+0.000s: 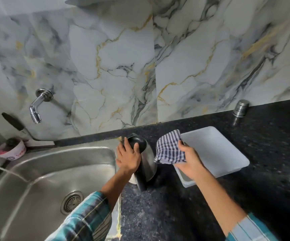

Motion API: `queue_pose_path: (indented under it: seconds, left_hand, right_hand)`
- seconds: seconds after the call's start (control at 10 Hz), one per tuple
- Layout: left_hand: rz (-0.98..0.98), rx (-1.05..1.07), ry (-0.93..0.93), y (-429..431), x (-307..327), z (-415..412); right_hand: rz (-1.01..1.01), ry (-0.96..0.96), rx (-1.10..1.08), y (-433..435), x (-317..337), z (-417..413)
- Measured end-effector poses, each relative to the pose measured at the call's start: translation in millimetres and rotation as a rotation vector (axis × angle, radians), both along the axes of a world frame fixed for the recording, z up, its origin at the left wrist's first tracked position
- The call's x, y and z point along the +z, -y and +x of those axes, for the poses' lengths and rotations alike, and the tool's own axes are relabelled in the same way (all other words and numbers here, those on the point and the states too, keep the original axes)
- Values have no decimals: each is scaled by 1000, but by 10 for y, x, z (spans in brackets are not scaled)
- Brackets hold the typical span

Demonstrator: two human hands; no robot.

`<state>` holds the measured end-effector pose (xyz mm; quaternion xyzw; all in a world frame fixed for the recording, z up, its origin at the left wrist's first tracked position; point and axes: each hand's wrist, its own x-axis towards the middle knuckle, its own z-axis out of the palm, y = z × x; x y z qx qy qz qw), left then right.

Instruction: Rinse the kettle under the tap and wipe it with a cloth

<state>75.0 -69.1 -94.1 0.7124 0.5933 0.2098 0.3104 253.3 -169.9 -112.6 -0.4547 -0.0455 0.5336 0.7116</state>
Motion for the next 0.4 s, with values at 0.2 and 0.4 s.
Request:
queue_pose_path:
  seconds: [0.2,0.4]
  left_hand:
    - [185,-131,-124,-149,154,-243]
    - [510,-182,-311,-422,565,-496]
  right_hand:
    - [-415,365,70,224,-219,840]
    - [-1029,1230,365,237,-309,763]
